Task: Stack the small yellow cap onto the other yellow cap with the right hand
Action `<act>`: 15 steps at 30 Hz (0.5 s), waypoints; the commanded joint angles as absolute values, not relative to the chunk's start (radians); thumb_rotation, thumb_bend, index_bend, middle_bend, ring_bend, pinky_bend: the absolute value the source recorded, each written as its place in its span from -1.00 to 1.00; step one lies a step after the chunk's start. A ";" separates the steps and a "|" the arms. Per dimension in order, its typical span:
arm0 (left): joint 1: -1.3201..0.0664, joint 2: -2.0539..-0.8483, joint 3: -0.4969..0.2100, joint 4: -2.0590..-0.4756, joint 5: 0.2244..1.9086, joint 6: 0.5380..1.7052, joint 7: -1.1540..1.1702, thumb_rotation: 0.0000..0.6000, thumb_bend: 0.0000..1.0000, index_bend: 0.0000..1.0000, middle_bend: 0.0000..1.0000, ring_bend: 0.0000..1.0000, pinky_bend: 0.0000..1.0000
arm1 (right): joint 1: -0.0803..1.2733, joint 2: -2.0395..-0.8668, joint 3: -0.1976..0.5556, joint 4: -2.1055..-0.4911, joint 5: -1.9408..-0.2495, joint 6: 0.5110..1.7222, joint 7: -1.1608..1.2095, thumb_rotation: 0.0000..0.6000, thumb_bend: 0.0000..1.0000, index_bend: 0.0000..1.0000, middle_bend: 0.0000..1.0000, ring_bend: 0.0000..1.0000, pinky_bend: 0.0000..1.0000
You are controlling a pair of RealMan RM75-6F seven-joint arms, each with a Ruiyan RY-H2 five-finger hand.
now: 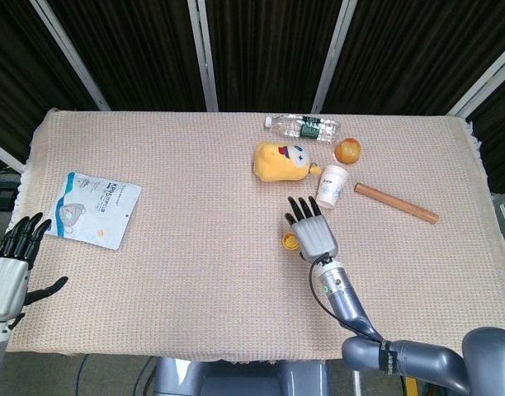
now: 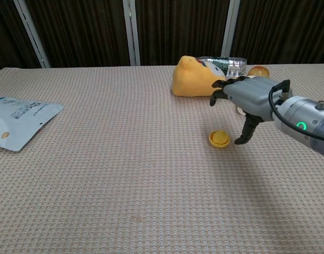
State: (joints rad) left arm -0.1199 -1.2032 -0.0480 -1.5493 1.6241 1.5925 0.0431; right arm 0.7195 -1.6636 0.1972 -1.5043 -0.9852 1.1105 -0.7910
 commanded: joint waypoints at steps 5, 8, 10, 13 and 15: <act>-0.117 -1.198 -0.046 -1.544 1.613 1.585 0.048 1.00 -1.00 -1.00 -1.00 -1.00 -0.69 | 0.586 -1.312 0.041 -1.878 -1.102 1.261 -0.891 1.00 -1.00 -0.66 -1.00 -1.00 -1.00; -0.113 -1.198 -0.046 -1.544 1.609 1.587 0.060 1.00 -1.00 -1.00 -1.00 -1.00 -0.69 | 0.515 -1.203 -0.020 -1.950 -1.184 1.331 -0.846 1.00 -1.00 -0.71 -1.00 -1.00 -1.00; -0.113 -1.196 -0.044 -1.547 1.607 1.583 0.066 1.00 -1.00 -1.00 -1.00 -1.00 -0.69 | 0.459 -1.138 -0.055 -1.971 -1.239 1.384 -0.776 1.00 -1.00 -0.71 -1.00 -1.00 -1.00; -0.112 -1.194 -0.041 -1.554 1.604 1.577 0.075 1.00 -1.00 -1.00 -1.00 -1.00 -0.69 | 0.390 -1.081 -0.096 -1.939 -1.323 1.437 -0.651 1.00 -1.00 -0.71 -1.00 -1.00 -1.00; -0.110 -1.192 -0.040 -1.559 1.602 1.576 0.080 1.00 -1.00 -1.00 -1.00 -1.00 -0.69 | 0.347 -1.073 -0.110 -1.883 -1.368 1.474 -0.560 1.00 -1.00 -0.70 -1.00 -1.00 -1.00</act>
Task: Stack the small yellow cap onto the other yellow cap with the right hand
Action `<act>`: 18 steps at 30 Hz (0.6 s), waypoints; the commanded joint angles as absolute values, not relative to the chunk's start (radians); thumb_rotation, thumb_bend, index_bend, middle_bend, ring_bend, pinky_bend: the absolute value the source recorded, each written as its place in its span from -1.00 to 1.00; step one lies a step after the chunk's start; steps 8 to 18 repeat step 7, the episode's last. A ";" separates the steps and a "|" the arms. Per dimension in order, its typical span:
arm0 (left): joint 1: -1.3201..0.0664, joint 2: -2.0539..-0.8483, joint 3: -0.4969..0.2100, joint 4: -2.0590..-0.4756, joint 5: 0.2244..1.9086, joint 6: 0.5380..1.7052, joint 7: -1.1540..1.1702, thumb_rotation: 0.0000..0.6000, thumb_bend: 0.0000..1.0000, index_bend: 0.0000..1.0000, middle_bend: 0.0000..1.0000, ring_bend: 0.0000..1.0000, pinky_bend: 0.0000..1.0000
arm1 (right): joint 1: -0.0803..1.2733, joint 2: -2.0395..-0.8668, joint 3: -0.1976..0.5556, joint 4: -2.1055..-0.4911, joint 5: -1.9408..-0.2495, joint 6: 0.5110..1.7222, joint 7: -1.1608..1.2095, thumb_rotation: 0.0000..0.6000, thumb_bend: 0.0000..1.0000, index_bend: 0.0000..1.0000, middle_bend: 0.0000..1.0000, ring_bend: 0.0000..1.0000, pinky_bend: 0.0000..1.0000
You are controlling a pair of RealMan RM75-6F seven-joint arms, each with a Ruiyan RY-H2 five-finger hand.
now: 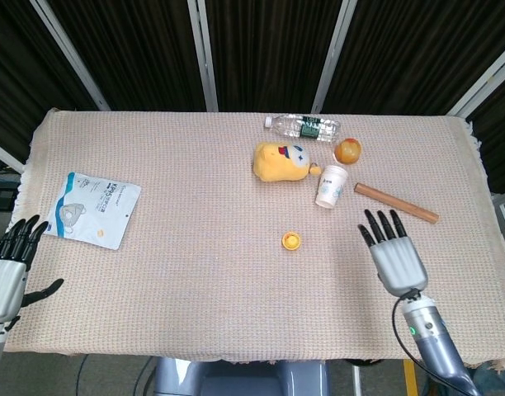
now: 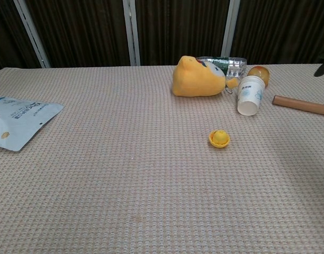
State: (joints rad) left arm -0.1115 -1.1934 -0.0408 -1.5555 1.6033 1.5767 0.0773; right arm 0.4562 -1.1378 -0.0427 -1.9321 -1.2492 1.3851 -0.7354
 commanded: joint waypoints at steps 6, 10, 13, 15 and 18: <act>-0.113 -1.188 -0.043 -1.575 1.593 1.566 0.092 1.00 -1.00 -1.00 -1.00 -1.00 -0.69 | 0.285 -1.117 -0.108 -1.730 -1.402 1.494 -0.408 1.00 -1.00 -0.69 -1.00 -1.00 -1.00; -0.113 -1.188 -0.044 -1.576 1.591 1.565 0.096 1.00 -1.00 -1.00 -1.00 -1.00 -0.69 | 0.283 -1.121 -0.102 -1.722 -1.405 1.494 -0.401 1.00 -1.00 -0.69 -1.00 -1.00 -1.00; -0.113 -1.188 -0.044 -1.576 1.591 1.565 0.096 1.00 -1.00 -1.00 -1.00 -1.00 -0.69 | 0.283 -1.121 -0.102 -1.722 -1.405 1.494 -0.401 1.00 -1.00 -0.69 -1.00 -1.00 -1.00; -0.113 -1.188 -0.044 -1.576 1.591 1.565 0.096 1.00 -1.00 -1.00 -1.00 -1.00 -0.69 | 0.283 -1.121 -0.102 -1.722 -1.405 1.494 -0.401 1.00 -1.00 -0.69 -1.00 -1.00 -1.00; -0.113 -1.188 -0.044 -1.576 1.591 1.565 0.096 1.00 -1.00 -1.00 -1.00 -1.00 -0.69 | 0.283 -1.121 -0.102 -1.722 -1.405 1.494 -0.401 1.00 -1.00 -0.69 -1.00 -1.00 -1.00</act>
